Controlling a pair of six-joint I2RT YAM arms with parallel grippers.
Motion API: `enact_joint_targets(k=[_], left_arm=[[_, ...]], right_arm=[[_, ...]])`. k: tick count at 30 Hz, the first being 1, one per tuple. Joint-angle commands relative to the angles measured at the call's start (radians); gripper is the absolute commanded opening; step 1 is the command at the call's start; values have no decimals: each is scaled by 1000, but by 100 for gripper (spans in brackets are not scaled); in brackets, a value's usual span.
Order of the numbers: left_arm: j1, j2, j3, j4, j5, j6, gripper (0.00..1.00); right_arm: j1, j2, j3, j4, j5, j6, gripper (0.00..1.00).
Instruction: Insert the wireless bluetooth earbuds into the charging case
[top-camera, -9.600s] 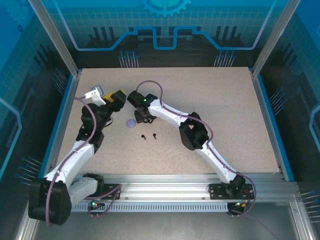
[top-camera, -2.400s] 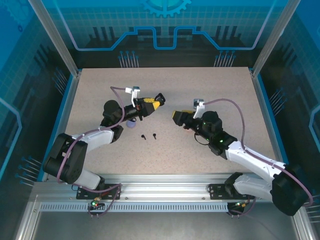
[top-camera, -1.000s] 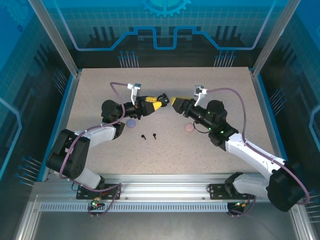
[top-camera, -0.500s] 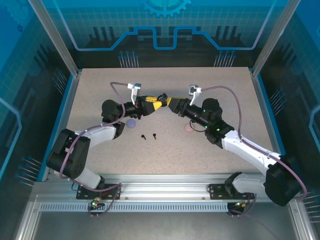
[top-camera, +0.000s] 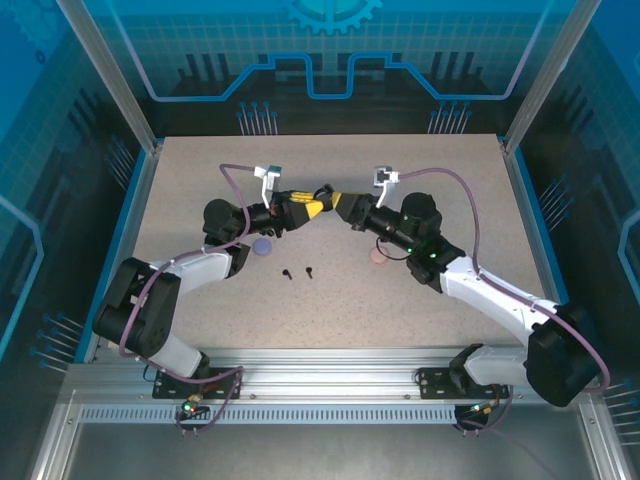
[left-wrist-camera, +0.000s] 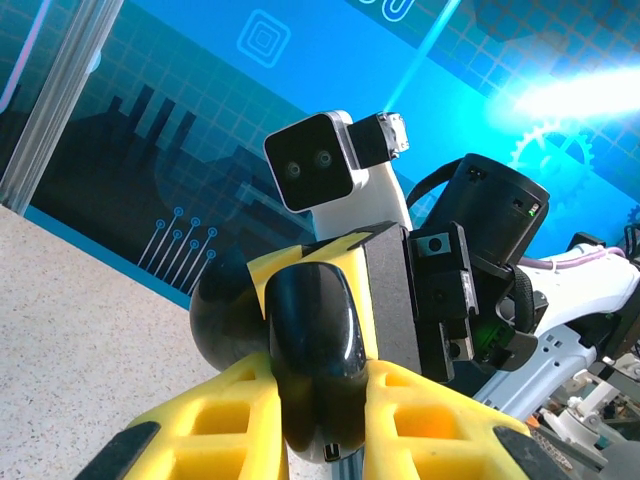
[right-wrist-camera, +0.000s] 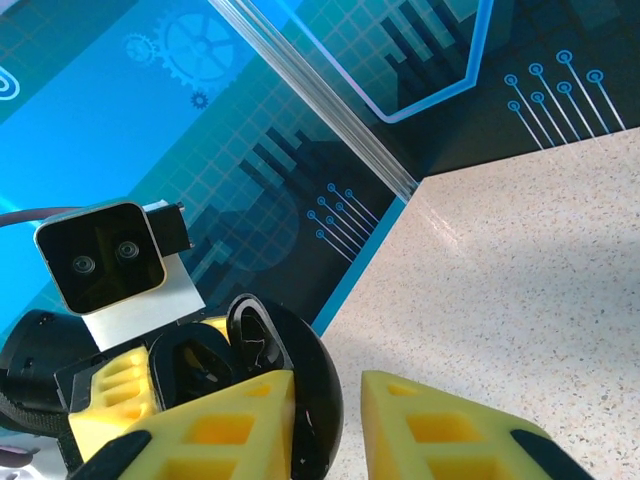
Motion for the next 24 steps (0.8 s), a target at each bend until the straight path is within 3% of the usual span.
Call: enact_joint_targets(k=[1, 12, 16, 18, 24], left_arm=[[-19, 2, 24, 51, 28, -1, 0], [-19, 1, 27, 51, 20, 2, 0], [-21, 7, 24, 50, 13, 2, 0], [-22, 13, 18, 51, -1, 8, 16], [-14, 39, 12, 51, -58, 33, 39]], right_arm=[[10, 28, 39, 20, -31, 7, 21], [11, 23, 39, 12, -30, 1, 0], [11, 24, 50, -1, -27, -3, 0], [11, 25, 53, -15, -21, -7, 0], [3, 21, 117, -125, 47, -56, 0]])
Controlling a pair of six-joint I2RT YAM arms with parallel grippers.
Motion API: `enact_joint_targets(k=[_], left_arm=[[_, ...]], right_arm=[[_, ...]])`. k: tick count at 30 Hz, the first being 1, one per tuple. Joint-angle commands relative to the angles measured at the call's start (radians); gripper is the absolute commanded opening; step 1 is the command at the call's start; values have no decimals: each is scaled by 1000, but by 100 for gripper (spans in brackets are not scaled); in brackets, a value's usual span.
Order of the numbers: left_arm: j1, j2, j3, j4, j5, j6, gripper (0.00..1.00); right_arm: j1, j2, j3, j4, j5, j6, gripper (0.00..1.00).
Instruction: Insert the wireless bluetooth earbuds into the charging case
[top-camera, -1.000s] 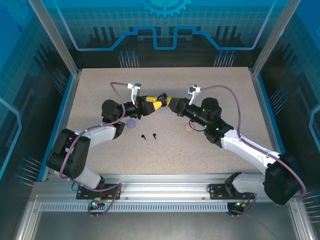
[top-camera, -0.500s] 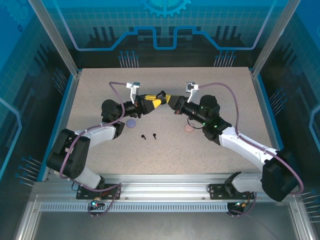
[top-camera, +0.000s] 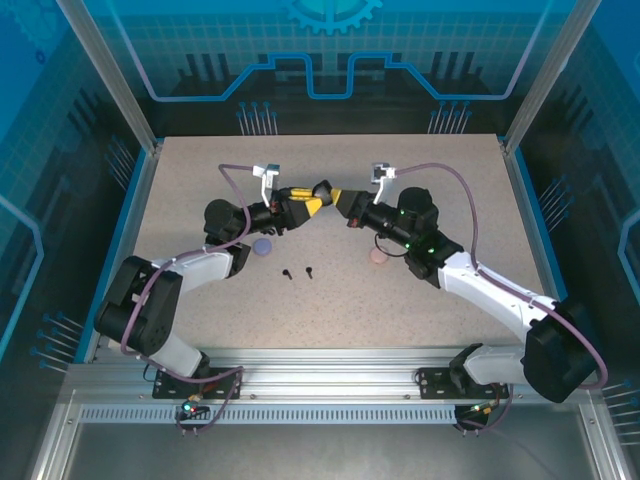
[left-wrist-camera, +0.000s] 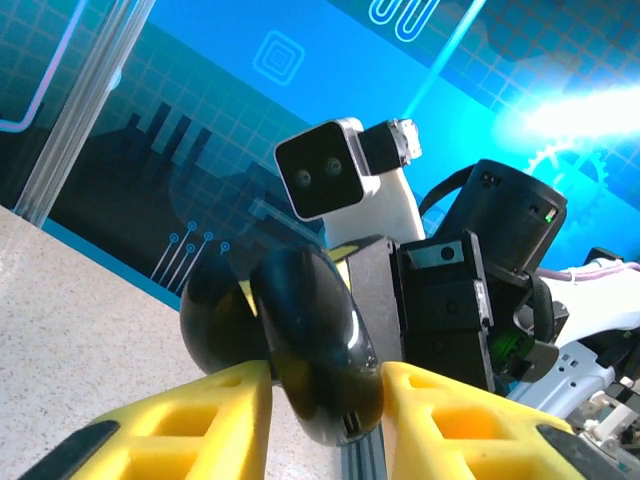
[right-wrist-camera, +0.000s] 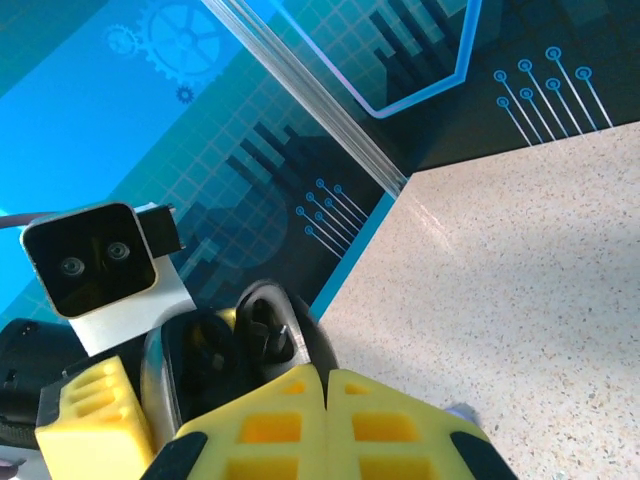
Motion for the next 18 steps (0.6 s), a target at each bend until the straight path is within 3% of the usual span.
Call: enact_joint_targets(k=[1, 11, 18], left_arm=[[-8, 26, 14, 37, -20, 27, 41], [70, 38, 76, 15, -24, 7, 49], [116, 21, 185, -245, 20, 118, 50]], right_arm=[[-1, 0, 74, -73, 41, -48, 0], [-81, 30, 199, -242, 42, -123, 0], [-149, 56, 278, -342, -11, -201, 0]])
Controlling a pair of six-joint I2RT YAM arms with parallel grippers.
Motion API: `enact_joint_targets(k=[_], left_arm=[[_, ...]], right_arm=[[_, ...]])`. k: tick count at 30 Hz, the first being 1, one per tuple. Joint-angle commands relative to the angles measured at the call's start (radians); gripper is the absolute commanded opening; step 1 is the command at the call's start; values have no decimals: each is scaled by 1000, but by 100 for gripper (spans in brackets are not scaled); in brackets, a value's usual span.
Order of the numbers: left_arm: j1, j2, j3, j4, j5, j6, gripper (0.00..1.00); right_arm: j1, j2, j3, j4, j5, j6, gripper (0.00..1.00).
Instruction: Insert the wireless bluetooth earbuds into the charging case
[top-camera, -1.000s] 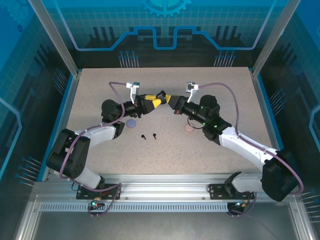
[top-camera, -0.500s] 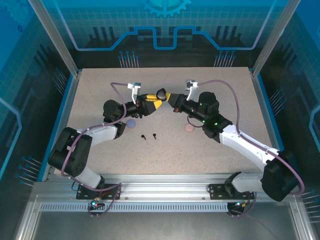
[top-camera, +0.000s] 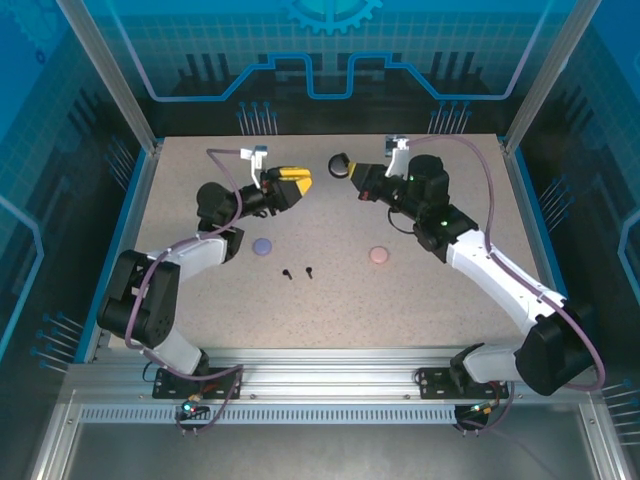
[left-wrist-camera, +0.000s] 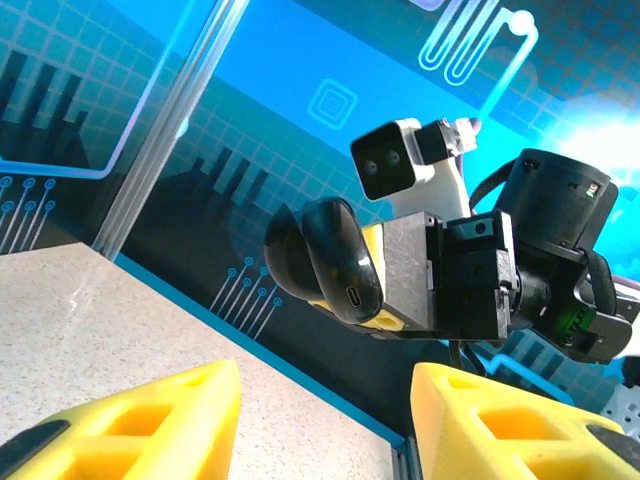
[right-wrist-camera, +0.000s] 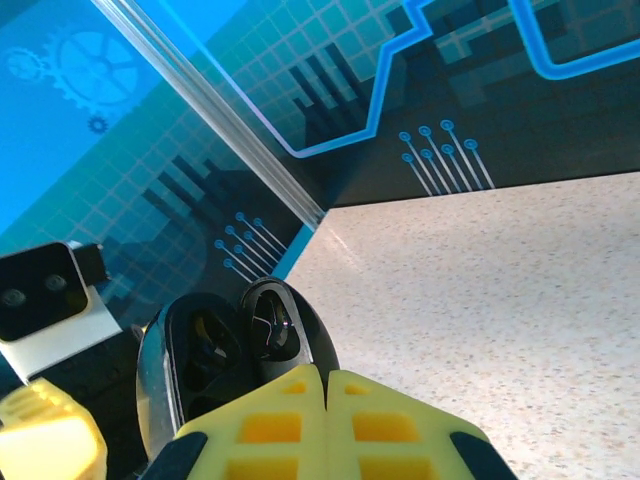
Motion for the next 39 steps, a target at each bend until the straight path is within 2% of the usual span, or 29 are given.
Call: enact_joint_targets(k=[1, 7, 12, 14, 23, 29, 39], left_arm=[[19, -14, 72, -174, 38, 103, 50], [48, -27, 223, -538, 125, 281, 52], [55, 1, 438, -1010, 213, 556, 54], [56, 28, 524, -1147, 236, 642, 54], [82, 191, 876, -1688, 364, 944, 54], [110, 273, 984, -1858, 412, 1035, 53], [126, 334, 1024, -1932, 426, 1091, 52]], right_arm=[[-33, 14, 51, -67, -44, -65, 0], [-66, 68, 152, -170, -146, -209, 0], [-77, 129, 276, -317, -208, -404, 0], [-87, 157, 312, -350, -220, -459, 0], [-142, 320, 446, -363, -357, -546, 0], [-144, 427, 555, -388, -426, -560, 0], [-113, 482, 588, -363, -446, -541, 0]])
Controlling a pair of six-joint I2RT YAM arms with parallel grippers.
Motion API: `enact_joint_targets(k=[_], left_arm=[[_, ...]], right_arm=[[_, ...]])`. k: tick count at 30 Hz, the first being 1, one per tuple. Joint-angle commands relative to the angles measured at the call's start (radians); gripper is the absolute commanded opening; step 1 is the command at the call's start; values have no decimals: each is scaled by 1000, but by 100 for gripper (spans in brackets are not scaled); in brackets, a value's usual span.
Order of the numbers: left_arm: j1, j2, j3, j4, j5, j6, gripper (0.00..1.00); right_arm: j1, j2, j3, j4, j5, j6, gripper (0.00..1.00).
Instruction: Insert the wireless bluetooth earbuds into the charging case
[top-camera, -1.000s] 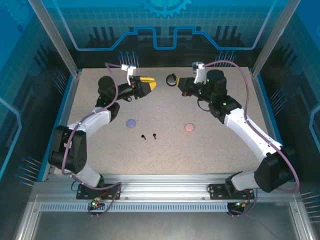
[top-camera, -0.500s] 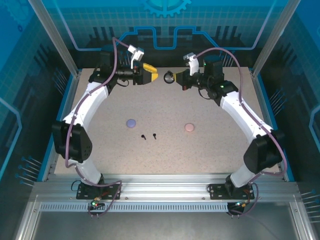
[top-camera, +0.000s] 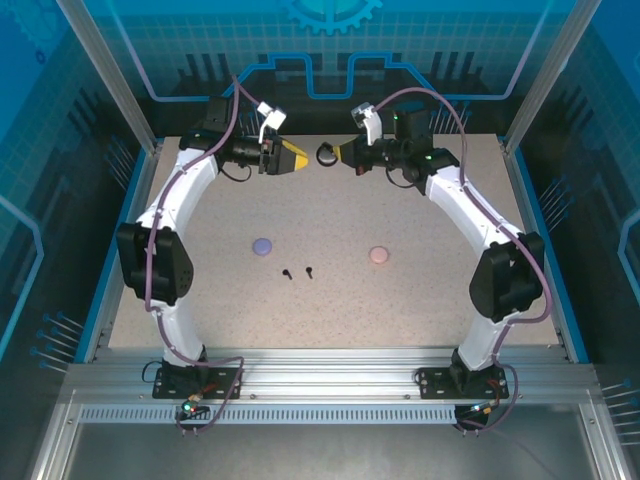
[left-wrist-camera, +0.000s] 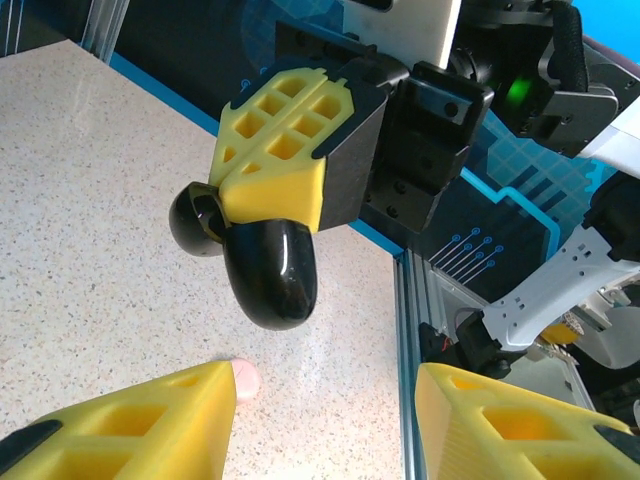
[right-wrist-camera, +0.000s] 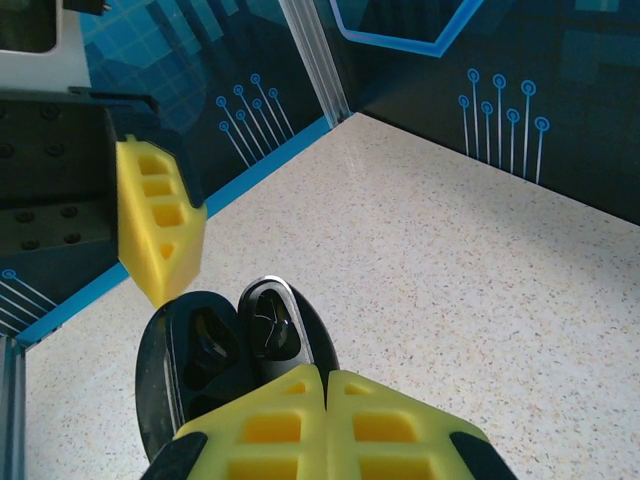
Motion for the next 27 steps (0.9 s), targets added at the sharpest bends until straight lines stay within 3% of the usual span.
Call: enact_joint_targets(k=[1, 27], left_arm=[[10, 26, 47, -60, 54, 47, 52], [8, 57, 50, -59, 37, 38, 50]], right_arm=[[20, 30, 47, 1, -35, -5, 0], [76, 64, 109, -54, -37, -35, 0]])
